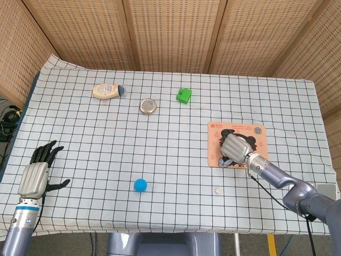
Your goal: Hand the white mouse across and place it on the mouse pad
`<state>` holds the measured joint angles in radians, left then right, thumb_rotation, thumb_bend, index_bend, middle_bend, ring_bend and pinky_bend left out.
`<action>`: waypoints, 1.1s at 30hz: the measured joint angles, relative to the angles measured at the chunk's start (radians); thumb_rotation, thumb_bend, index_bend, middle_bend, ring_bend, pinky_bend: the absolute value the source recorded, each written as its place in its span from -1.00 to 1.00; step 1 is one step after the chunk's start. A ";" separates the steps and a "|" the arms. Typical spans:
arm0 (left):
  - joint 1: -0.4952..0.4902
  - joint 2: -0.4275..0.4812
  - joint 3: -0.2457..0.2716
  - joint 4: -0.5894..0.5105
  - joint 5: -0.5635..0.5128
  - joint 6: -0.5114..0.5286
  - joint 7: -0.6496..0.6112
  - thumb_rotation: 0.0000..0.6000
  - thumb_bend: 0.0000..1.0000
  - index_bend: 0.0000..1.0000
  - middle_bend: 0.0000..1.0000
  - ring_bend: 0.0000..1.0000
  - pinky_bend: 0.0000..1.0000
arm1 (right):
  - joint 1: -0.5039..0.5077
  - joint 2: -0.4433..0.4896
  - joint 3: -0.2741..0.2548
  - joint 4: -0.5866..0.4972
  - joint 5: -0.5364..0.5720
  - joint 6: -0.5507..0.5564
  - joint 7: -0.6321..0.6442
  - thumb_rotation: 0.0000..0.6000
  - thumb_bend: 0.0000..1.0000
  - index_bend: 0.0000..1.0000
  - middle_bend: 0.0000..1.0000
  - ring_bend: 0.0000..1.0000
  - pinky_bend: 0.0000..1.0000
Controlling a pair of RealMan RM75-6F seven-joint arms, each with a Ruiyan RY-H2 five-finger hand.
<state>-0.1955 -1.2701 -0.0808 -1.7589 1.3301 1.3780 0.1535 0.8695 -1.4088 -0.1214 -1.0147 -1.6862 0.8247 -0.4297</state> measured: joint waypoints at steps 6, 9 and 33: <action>-0.002 0.004 -0.001 -0.008 -0.018 -0.015 0.003 1.00 -0.74 -0.70 -1.00 -1.00 -1.00 | -0.014 -0.001 0.013 0.000 0.007 0.012 -0.037 1.00 -0.60 -0.23 -0.94 -1.00 -1.00; -0.002 0.005 -0.003 -0.009 -0.020 -0.015 0.002 1.00 -0.74 -0.70 -1.00 -1.00 -1.00 | -0.022 0.003 0.015 -0.003 0.006 0.022 -0.053 1.00 -0.61 -0.25 -1.00 -1.00 -1.00; 0.005 0.020 -0.017 0.009 -0.011 0.010 -0.012 1.00 -0.74 -0.73 -1.00 -1.00 -1.00 | -0.218 0.077 0.099 -0.193 0.124 0.312 0.073 1.00 -0.72 -0.66 -1.00 -1.00 -1.00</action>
<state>-0.1905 -1.2498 -0.0977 -1.7504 1.3190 1.3880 0.1417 0.6518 -1.3319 -0.0223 -1.2077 -1.5621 1.1370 -0.3570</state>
